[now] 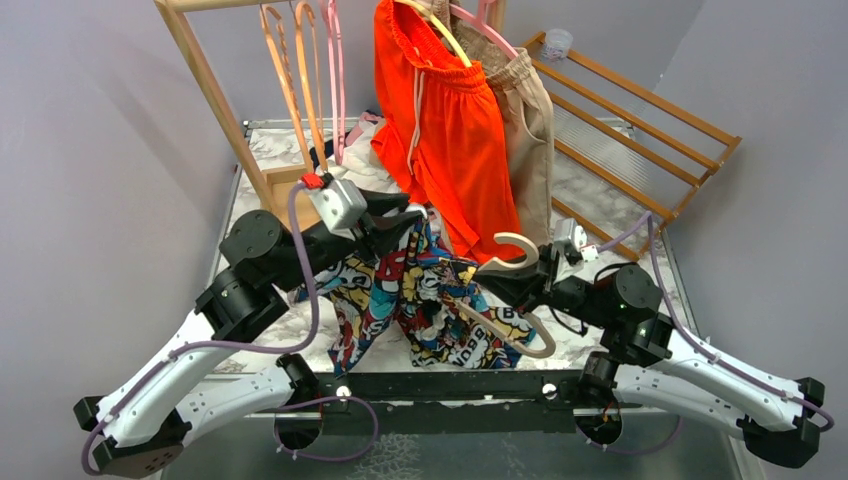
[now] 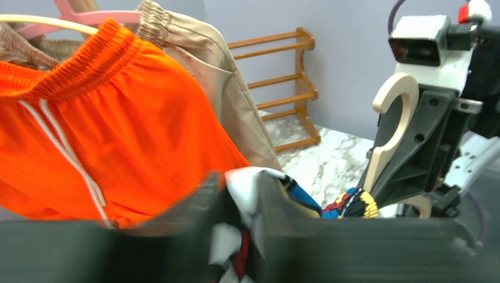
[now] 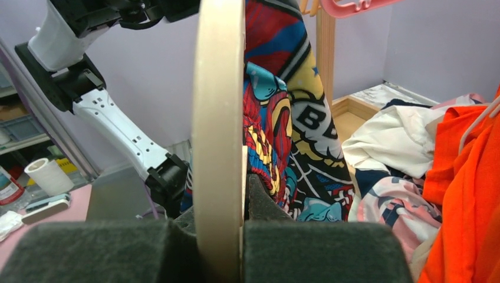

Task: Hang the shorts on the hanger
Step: Hang the shorts on the hanger.

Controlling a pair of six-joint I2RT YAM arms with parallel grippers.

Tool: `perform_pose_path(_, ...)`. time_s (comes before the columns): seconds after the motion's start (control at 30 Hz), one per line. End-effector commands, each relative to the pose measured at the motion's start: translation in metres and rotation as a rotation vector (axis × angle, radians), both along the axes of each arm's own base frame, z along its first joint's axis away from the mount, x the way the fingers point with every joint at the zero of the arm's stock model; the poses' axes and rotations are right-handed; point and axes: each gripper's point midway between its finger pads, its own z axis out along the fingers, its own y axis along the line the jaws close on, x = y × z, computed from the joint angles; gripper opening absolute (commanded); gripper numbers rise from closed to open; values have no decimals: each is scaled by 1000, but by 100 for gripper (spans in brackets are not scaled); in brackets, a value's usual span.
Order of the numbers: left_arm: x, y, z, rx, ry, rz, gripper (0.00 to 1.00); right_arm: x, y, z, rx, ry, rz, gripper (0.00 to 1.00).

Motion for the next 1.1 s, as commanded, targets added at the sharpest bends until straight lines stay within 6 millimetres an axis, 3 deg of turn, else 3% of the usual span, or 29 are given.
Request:
perform_pose_path(0.0, -11, 32, 49, -113, -72, 67, 56, -13, -14, 47, 185, -72, 25, 1)
perform_pose_path(0.07, -15, 46, 57, -125, -97, 97, 73, -13, -18, 52, 192, -83, 12, 1)
perform_pose_path(0.17, -21, 69, 64, -149, -123, 152, 87, -14, -24, 58, 186, -97, -4, 1)
perform_pose_path(0.3, -24, 100, 53, -162, -124, 255, 88, -18, -39, 67, 199, -109, -26, 1)
perform_pose_path(0.43, -18, 123, 23, -150, -66, 361, 86, -21, -53, 74, 221, -107, -49, 1)
perform_pose_path(0.6, -16, 125, -24, -85, -8, 377, 76, -25, -62, 82, 229, -106, -52, 1)
perform_pose_path(0.73, -15, 110, -41, -23, 3, 328, 74, -31, -63, 87, 215, -116, -30, 1)
perform_pose_path(0.9, -20, 91, -27, -26, -23, 236, 75, -34, -64, 88, 194, -120, -20, 1)
perform_pose_path(1.07, -31, 97, 7, -94, -102, 211, 74, -36, -73, 89, 206, -124, -35, 1)
